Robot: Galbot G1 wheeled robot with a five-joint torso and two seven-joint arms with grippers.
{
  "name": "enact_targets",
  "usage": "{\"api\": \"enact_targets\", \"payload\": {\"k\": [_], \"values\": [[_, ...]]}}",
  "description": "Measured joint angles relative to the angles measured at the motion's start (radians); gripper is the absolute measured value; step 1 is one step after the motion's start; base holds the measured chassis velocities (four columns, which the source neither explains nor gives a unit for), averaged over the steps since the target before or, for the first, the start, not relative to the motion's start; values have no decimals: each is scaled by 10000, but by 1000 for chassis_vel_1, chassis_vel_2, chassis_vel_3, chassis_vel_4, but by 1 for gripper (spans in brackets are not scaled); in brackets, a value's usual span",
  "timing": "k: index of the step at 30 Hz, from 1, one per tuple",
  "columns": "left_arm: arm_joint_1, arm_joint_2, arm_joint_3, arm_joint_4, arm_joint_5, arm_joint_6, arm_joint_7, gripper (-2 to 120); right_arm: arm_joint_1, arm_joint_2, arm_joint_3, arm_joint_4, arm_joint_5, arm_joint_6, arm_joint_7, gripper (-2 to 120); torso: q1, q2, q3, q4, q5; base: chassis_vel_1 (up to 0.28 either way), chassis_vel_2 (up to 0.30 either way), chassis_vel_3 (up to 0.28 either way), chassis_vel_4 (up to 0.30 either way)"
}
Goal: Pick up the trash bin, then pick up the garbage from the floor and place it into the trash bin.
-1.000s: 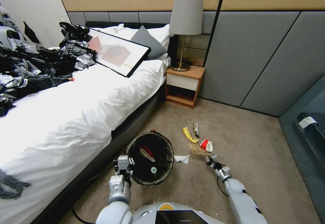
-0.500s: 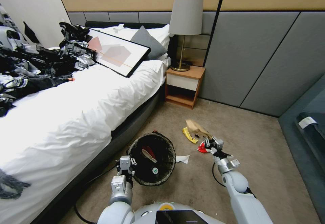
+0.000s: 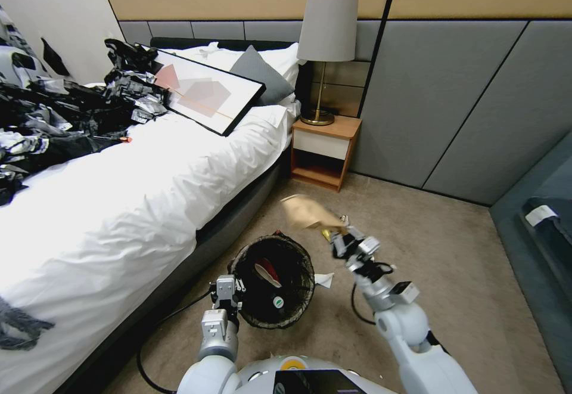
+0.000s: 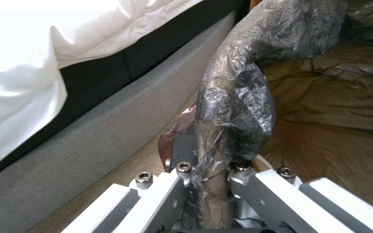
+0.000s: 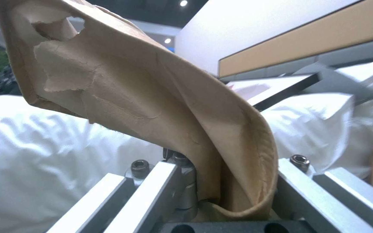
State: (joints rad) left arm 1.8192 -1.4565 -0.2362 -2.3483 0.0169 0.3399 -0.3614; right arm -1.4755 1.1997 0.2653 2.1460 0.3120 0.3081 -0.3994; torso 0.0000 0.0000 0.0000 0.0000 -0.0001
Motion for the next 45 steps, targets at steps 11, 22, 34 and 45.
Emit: {"api": "enact_targets", "payload": {"k": [11, 22, 34, 45], "values": [[8, -22, 49, 19, 24, 37, 1, 0, 52, 381, -1068, -790, -817, -56, 95, 4, 0, 0, 0, 0, 0, 0, 0, 0, 0], [-21, -46, 56, 20, 25, 39, 3, 0, 67, 598, -1171, -1529, -1032, 161, 39, 4, 0, 0, 0, 0, 0, 0, 0, 0, 0], [-31, -12, 21, 18, -9, 39, 2, 0, -222, 649, -1198, -2052, -1296, 519, -18, 4, 0, 0, 0, 0, 1, 0, 0, 0, 0], [-41, -20, 11, -4, -22, 39, 2, 0, -415, 619, -1074, -2123, -1507, 650, -47, 19, 0, 0, 0, -1, 1, 0, 0, 0, 0]]}}
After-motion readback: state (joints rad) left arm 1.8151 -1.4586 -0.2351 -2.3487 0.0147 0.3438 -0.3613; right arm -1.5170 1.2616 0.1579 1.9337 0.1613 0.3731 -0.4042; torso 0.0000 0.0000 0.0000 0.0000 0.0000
